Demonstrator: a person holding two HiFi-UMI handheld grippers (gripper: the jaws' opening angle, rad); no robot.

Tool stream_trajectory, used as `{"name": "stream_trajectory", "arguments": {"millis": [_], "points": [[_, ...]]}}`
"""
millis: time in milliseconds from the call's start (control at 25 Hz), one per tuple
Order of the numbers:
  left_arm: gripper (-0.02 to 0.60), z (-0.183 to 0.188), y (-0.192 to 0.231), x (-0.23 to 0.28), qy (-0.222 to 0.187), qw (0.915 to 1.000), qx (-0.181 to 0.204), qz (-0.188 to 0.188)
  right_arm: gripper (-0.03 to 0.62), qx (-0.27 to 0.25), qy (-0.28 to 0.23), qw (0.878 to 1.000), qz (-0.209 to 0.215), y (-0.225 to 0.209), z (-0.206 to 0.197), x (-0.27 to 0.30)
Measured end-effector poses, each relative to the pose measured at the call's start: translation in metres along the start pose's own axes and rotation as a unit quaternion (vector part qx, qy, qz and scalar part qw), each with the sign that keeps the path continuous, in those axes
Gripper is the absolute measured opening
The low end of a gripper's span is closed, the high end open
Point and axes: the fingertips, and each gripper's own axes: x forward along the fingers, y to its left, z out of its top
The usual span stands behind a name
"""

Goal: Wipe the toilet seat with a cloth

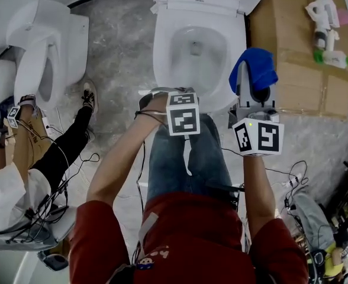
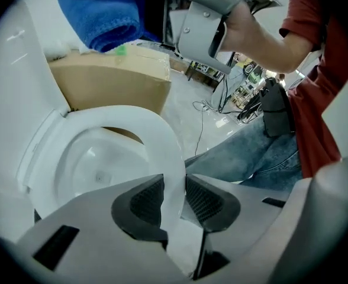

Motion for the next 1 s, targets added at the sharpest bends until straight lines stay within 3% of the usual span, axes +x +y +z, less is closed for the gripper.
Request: {"name": "stream_trajectory", "arguments": {"millis": [160, 320, 520, 800, 1000], "points": [[0.120, -0.017, 0.001, 0.045, 0.019, 0.9991, -0.016, -0.034, 0.058, -0.003, 0.018, 1.000, 0.006, -0.007, -0.038, 0.007], [0.104, -0.032, 0.010, 0.089, 0.024, 0.9985, -0.020, -0.044, 0.058, -0.014, 0.040, 0.999, 0.015, -0.014, -0.078, 0.013], [0.052, -0.054, 0.028, 0.137, 0.012, 0.9991, -0.034, -0.024, 0.058, -0.025, 0.063, 0.997, 0.029, -0.015, -0.126, 0.022], [0.041, -0.073, 0.044, 0.197, 0.052, 0.9984, -0.014, 0.020, 0.060, -0.031, 0.087, 0.995, 0.045, -0.019, -0.176, 0.031], [0.038, -0.086, 0.051, 0.216, 0.049, 0.9980, -0.020, 0.036, 0.058, -0.039, 0.100, 0.992, 0.060, -0.014, -0.198, 0.041]]}}
